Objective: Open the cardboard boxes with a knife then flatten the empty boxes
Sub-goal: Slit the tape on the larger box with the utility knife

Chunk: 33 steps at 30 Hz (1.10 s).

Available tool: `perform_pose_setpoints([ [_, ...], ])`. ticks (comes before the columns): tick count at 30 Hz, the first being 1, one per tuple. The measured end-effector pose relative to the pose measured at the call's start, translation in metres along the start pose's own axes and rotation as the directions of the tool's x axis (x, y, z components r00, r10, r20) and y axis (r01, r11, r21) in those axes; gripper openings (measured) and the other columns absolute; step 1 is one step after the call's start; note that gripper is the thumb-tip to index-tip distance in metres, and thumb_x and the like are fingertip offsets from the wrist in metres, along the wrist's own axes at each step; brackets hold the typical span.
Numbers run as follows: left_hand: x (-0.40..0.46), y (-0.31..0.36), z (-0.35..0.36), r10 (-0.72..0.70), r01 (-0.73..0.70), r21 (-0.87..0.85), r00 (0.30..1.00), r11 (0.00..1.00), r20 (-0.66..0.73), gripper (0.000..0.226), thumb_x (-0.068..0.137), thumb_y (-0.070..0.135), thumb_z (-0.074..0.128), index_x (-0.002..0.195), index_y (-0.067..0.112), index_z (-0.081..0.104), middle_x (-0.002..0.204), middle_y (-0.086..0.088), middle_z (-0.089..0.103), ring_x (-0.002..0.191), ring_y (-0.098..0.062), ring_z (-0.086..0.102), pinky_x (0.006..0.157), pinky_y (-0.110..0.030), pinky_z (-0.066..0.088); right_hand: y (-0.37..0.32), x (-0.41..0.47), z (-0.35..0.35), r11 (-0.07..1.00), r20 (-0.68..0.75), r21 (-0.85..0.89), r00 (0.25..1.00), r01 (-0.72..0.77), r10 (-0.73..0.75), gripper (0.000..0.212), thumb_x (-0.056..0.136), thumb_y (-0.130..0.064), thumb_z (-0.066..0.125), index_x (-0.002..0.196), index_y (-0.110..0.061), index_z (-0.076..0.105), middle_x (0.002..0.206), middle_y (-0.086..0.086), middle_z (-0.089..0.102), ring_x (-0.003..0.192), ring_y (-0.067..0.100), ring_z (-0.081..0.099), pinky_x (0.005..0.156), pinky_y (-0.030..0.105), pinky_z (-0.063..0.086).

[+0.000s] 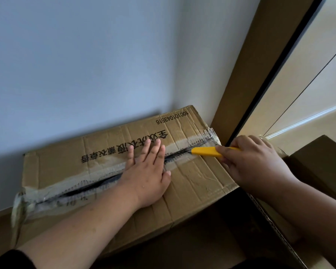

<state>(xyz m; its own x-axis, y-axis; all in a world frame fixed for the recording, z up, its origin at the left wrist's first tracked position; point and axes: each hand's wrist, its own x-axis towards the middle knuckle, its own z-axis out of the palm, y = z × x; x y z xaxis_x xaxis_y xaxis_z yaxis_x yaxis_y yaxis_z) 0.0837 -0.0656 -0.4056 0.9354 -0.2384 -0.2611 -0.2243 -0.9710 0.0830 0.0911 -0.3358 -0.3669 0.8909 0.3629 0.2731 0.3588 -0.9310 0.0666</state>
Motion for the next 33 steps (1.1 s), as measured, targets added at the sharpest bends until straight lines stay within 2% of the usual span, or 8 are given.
perform_pose_setpoints([
  [4, 0.003, 0.006, -0.002, 0.025, -0.025, 0.010, 1.000, 1.000, 0.019, 0.070, 0.098, 0.054, 0.006, 0.153, 0.021, -0.021, 0.158, 0.004, -0.034, 0.143, -0.017, -0.036, 0.116, -0.054, -0.021, 0.004, -0.001, 0.000, 1.000, -0.016, 0.013, 1.000, 0.004, -0.003, 0.033, 0.087, -0.039, 0.055, 0.111, -0.028, 0.074, 0.089, 0.005, 0.060, 0.083, 0.033, 0.060, 0.076, 0.048, 0.054],
  [13, 0.016, 0.032, -0.004, 0.118, -0.120, 0.036, 0.992, 0.992, 0.049, 0.070, 0.096, 0.063, 0.002, 0.152, 0.029, -0.021, 0.157, 0.006, -0.036, 0.141, -0.019, -0.040, 0.116, -0.056, -0.020, 0.048, -0.005, -0.004, 0.994, -0.043, -0.032, 0.994, -0.101, 0.099, 0.031, 0.084, -0.029, 0.070, 0.115, -0.026, 0.074, 0.091, 0.009, 0.063, 0.086, 0.038, 0.060, 0.076, 0.050, 0.051],
  [22, 0.010, 0.030, -0.003, 0.109, -0.111, 0.052, 0.993, 0.993, 0.043, 0.068, 0.092, 0.065, -0.003, 0.150, 0.037, -0.023, 0.154, 0.008, -0.039, 0.139, -0.018, -0.042, 0.116, -0.053, -0.022, 0.065, -0.007, -0.002, 0.994, 0.031, 0.034, 0.994, -0.105, 0.104, 0.033, 0.092, -0.035, 0.058, 0.123, -0.032, 0.068, 0.101, 0.001, 0.063, 0.096, 0.030, 0.058, 0.084, 0.051, 0.050],
  [30, 0.008, 0.028, -0.002, 0.116, -0.117, 0.050, 0.993, 0.992, 0.027, 0.068, 0.093, 0.065, -0.002, 0.152, 0.036, -0.021, 0.155, 0.008, -0.039, 0.139, -0.019, -0.042, 0.116, -0.052, -0.023, 0.080, -0.010, -0.002, 0.989, 0.014, 0.061, 0.990, -0.138, 0.137, 0.033, 0.090, -0.029, 0.065, 0.123, -0.032, 0.069, 0.102, 0.000, 0.063, 0.099, 0.032, 0.059, 0.087, 0.052, 0.045],
  [33, 0.007, 0.027, -0.001, 0.112, -0.113, 0.049, 0.993, 0.992, 0.024, 0.069, 0.093, 0.065, -0.002, 0.152, 0.036, -0.021, 0.155, 0.008, -0.039, 0.139, -0.019, -0.042, 0.116, -0.052, -0.023, 0.094, -0.012, -0.003, 0.968, 0.034, 0.020, 0.967, -0.252, 0.251, 0.031, 0.090, -0.026, 0.066, 0.120, -0.032, 0.070, 0.105, 0.002, 0.061, 0.105, 0.033, 0.054, 0.090, 0.052, 0.045],
])
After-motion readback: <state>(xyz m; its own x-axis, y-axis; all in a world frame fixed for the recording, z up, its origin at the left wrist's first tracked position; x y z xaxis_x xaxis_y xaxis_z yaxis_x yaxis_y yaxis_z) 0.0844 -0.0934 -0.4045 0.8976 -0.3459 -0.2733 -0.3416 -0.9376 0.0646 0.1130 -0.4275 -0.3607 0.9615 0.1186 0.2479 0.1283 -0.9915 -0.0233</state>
